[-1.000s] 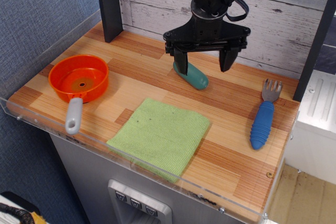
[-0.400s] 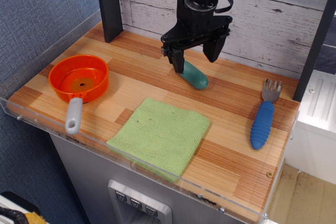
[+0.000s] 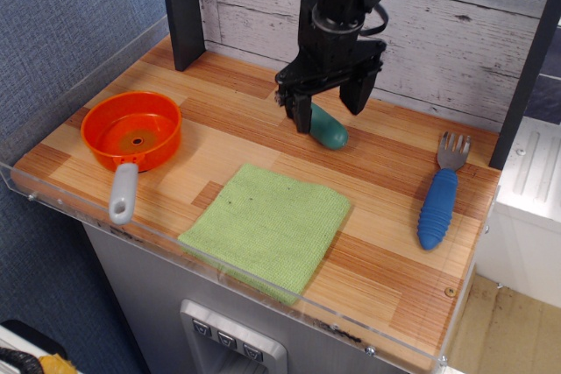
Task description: Move the cucumber and place it at left edge of the green cloth.
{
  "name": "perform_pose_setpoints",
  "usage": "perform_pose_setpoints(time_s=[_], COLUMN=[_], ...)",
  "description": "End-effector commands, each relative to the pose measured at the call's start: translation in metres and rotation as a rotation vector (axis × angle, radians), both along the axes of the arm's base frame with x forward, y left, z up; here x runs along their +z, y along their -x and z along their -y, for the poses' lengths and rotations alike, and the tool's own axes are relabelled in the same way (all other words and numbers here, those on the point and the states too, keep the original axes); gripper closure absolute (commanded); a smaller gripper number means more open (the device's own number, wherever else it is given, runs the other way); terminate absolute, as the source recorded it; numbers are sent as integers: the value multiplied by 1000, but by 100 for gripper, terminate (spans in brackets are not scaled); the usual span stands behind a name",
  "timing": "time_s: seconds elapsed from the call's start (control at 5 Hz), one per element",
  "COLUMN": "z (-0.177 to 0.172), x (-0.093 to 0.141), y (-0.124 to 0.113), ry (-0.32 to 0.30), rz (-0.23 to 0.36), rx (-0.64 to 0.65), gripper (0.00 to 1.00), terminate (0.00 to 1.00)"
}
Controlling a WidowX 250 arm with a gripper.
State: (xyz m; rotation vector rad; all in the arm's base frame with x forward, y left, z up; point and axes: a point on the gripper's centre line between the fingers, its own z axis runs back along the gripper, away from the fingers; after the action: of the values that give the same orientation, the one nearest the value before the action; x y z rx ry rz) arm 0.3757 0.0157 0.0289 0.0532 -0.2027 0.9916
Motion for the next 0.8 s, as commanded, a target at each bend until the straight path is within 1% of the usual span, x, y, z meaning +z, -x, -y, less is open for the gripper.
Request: perform_pose_setpoints(time_s=[0.0, 0.2, 0.4, 0.6], z=[-8, -9, -11, -13], x=[2, 0, -2, 0], y=[-6, -4, -3, -3], ry=[18, 48, 84, 91], rz=[49, 65, 70, 77], rx=[41, 61, 87, 78], gripper=[0, 100, 100, 100], terminate=[0, 0, 0, 0])
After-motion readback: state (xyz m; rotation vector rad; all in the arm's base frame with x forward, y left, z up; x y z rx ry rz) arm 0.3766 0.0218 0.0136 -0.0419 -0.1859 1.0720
